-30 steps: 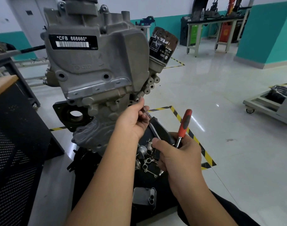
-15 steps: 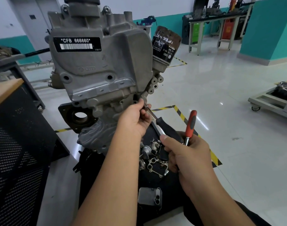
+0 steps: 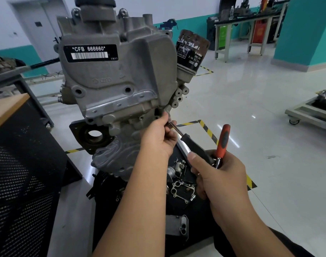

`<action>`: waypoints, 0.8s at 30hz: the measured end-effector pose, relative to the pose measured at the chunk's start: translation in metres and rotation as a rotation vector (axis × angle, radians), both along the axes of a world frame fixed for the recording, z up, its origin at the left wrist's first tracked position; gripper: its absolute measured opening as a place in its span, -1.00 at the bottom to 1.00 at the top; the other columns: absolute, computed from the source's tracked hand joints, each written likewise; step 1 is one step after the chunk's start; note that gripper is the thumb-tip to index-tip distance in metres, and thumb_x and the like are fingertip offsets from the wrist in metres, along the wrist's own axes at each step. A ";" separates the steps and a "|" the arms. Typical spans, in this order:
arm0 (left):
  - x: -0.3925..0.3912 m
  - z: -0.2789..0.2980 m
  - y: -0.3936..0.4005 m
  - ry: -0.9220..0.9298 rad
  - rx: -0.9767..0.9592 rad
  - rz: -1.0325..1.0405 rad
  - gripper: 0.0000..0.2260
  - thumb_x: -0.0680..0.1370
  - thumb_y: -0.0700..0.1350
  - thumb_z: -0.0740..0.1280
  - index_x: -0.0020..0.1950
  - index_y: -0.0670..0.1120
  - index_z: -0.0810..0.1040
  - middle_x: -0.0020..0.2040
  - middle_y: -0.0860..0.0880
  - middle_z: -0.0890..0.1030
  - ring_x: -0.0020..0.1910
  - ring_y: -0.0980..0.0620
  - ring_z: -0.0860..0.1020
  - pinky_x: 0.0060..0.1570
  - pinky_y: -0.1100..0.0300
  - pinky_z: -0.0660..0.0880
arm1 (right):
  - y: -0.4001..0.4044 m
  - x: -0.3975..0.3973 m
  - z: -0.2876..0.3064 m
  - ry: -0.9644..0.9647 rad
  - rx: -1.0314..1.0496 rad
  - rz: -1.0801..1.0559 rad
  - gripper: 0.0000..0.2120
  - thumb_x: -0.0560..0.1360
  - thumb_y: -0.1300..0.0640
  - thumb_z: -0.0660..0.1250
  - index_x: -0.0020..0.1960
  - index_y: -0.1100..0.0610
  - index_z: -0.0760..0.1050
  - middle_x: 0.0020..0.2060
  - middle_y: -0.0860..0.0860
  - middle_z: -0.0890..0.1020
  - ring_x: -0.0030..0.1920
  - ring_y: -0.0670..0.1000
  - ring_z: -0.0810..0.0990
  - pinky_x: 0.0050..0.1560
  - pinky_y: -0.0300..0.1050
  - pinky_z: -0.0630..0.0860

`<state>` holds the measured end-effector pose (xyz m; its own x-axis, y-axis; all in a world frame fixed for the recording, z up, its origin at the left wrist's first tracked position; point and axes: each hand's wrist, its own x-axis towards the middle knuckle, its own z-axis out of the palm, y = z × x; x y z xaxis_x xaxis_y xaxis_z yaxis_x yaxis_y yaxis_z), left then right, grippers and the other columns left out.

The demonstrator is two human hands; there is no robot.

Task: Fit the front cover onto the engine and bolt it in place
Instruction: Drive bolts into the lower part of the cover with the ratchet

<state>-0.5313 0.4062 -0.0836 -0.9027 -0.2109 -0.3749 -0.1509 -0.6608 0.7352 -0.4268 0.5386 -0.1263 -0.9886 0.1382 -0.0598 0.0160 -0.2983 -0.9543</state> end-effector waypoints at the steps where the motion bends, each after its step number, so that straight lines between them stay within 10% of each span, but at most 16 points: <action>1: 0.001 0.000 0.000 -0.001 0.000 -0.002 -0.75 0.61 -0.09 0.42 -0.23 -0.15 0.52 -0.44 -0.05 0.58 -0.64 0.20 0.31 -0.62 0.37 0.33 | 0.000 -0.001 0.000 -0.005 0.012 -0.022 -0.72 0.41 0.03 0.59 -0.12 0.17 0.56 -0.40 0.12 0.64 -0.58 0.00 0.42 -0.52 -0.21 0.35; 7: -0.002 0.006 -0.006 -0.016 -0.011 -0.008 -0.75 0.63 -0.02 0.38 -0.13 -0.16 0.54 -0.41 -0.07 0.64 -0.64 0.20 0.37 -0.60 0.36 0.38 | -0.001 -0.001 0.002 -0.091 0.101 0.018 -0.47 0.55 -0.26 0.36 -0.19 0.24 0.53 -0.45 0.17 0.64 -0.63 0.04 0.36 -0.56 -0.22 0.30; 24: -0.003 0.000 -0.010 0.043 -0.013 -0.039 -0.76 0.66 -0.07 0.33 -0.14 -0.18 0.54 -0.40 -0.09 0.64 -0.63 0.21 0.36 -0.60 0.38 0.36 | -0.009 0.003 -0.001 -0.030 0.057 0.105 -0.58 0.34 -0.15 0.60 -0.05 0.12 0.55 -0.40 0.17 0.62 -0.58 0.05 0.37 -0.50 -0.16 0.35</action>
<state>-0.5345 0.3963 -0.0838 -0.9256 -0.1796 -0.3332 -0.1449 -0.6451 0.7502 -0.4243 0.5296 -0.1275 -0.9957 0.0383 -0.0847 0.0732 -0.2386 -0.9684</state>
